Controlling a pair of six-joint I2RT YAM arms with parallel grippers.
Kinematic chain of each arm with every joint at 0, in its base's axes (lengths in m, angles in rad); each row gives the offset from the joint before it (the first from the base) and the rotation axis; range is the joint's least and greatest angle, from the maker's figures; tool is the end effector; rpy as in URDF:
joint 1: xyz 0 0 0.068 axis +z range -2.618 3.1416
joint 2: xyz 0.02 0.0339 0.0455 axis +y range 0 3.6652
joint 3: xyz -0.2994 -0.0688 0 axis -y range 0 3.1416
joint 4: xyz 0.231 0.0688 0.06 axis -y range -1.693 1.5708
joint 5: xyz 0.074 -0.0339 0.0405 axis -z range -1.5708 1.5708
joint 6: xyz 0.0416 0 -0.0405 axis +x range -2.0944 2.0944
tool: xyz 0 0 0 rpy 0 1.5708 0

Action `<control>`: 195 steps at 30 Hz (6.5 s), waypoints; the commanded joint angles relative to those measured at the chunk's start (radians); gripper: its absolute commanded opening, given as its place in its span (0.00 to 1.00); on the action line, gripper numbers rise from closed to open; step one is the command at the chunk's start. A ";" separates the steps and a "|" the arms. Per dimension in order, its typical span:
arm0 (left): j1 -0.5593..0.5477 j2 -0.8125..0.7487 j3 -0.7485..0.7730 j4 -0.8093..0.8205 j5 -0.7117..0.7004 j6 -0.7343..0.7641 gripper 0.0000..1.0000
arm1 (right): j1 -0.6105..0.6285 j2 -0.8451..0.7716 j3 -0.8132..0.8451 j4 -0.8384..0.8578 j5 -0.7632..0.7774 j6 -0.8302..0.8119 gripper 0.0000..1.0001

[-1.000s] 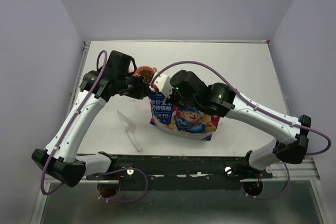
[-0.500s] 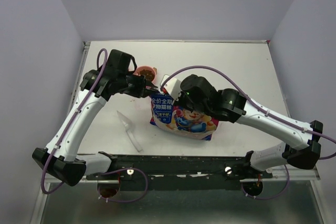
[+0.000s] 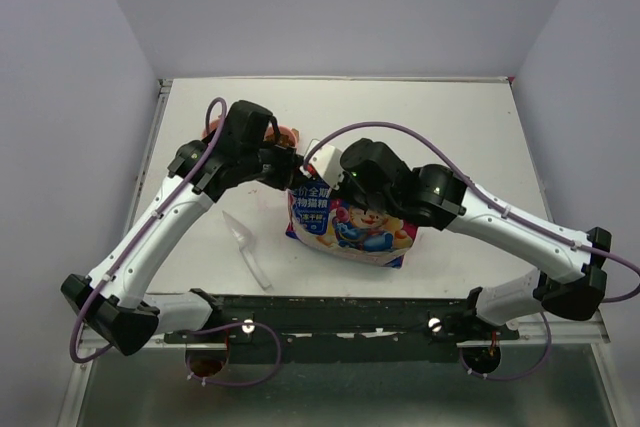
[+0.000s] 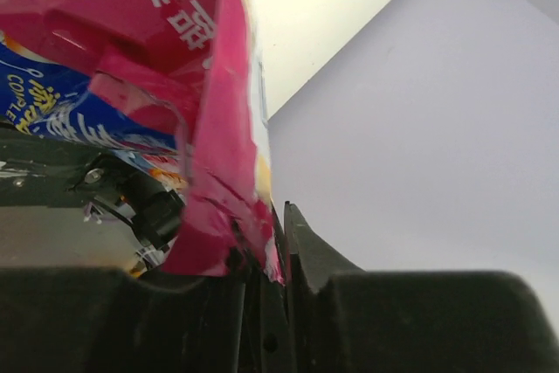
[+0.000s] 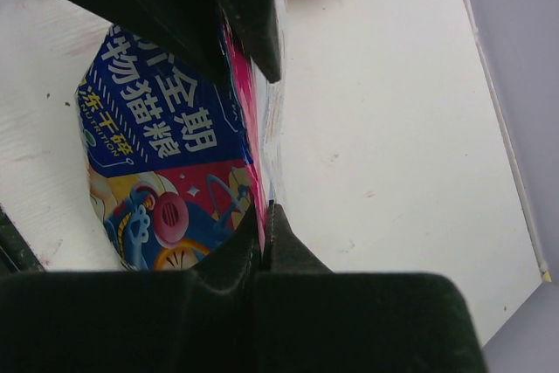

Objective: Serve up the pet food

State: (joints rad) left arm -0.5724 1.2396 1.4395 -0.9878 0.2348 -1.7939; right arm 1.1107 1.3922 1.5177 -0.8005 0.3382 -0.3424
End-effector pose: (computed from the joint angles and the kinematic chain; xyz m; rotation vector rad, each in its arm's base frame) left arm 0.1779 -0.1261 0.4202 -1.4981 2.3784 -1.1980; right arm 0.1353 0.2420 0.4258 -1.3231 1.7597 0.0478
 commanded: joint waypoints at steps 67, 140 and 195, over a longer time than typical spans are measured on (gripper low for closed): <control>-0.104 -0.104 -0.288 0.474 -0.132 -0.029 0.00 | -0.008 -0.190 -0.120 0.061 0.107 -0.029 0.61; 0.105 -0.238 -0.312 0.483 -0.147 0.244 0.15 | 0.061 0.125 0.055 0.215 0.193 -0.159 0.15; 0.135 -0.221 -0.240 0.356 -0.183 0.306 0.00 | -0.008 -0.022 -0.031 0.081 0.090 -0.101 0.00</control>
State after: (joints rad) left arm -0.4595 1.0454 1.1656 -0.6525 0.1200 -1.4929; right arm 1.1320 1.4036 1.4826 -0.6674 0.4046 -0.4595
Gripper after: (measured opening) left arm 0.009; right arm 0.009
